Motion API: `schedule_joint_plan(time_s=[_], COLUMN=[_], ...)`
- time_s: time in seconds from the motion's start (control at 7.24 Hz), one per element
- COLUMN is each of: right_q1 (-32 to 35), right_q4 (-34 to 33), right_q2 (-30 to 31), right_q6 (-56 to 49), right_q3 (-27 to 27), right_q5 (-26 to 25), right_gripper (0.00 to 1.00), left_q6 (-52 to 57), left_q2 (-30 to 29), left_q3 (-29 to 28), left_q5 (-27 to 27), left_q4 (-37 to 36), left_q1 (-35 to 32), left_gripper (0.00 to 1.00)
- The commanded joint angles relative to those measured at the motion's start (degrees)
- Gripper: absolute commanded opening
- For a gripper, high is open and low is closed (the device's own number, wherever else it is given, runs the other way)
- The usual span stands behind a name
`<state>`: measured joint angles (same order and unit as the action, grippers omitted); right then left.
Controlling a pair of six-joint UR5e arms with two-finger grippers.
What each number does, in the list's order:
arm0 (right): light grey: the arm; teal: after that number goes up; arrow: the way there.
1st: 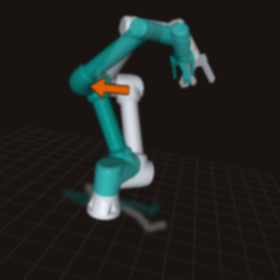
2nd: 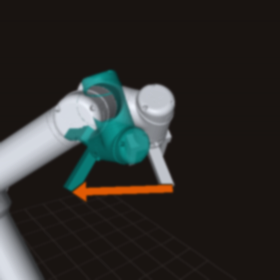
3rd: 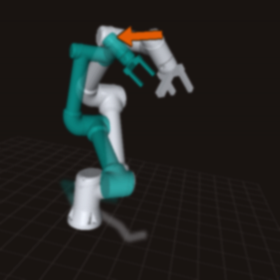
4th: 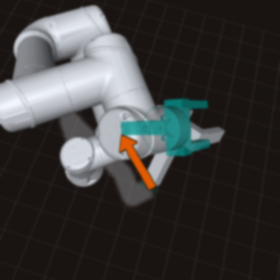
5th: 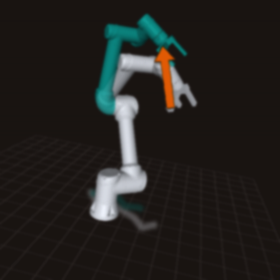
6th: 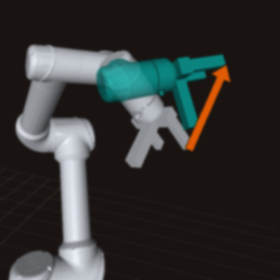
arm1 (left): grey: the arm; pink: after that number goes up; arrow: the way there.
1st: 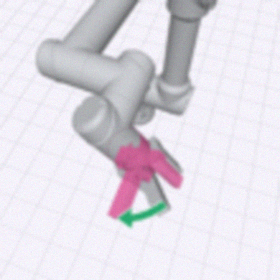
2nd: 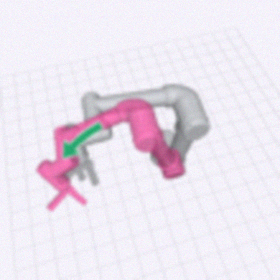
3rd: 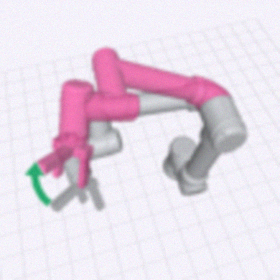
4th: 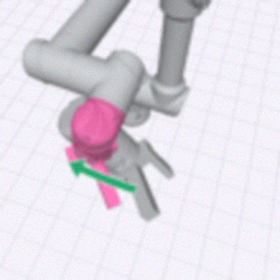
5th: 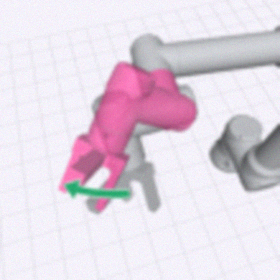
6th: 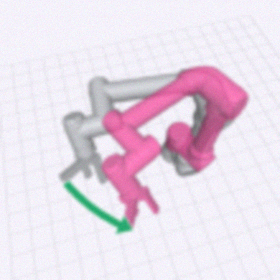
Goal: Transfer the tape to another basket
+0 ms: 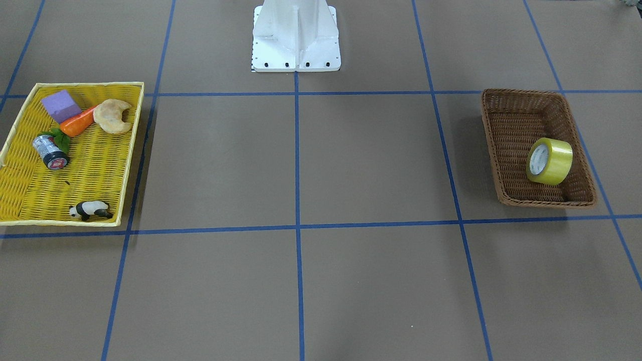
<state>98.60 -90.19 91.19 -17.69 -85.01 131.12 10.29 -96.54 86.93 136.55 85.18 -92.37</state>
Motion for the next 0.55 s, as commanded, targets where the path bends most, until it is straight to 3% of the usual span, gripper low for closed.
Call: schedule_joint_plan(time_s=[0.0, 0.41], right_q1=[-0.08, -0.08], right_q4=[0.02, 0.02], right_q2=[-0.4, -0.31], right_q6=[0.28, 0.28], right_q3=[-1.21, -1.83], right_q5=[0.18, 0.36], right_gripper=[1.0, 1.0], left_q6=[0.25, 0.25], left_q2=[1.26, 1.79], left_q3=[0.26, 1.57], left_q5=[0.12, 0.12], left_q4=[0.07, -0.02], left_q1=[0.0, 0.0], left_gripper=[0.98, 0.98])
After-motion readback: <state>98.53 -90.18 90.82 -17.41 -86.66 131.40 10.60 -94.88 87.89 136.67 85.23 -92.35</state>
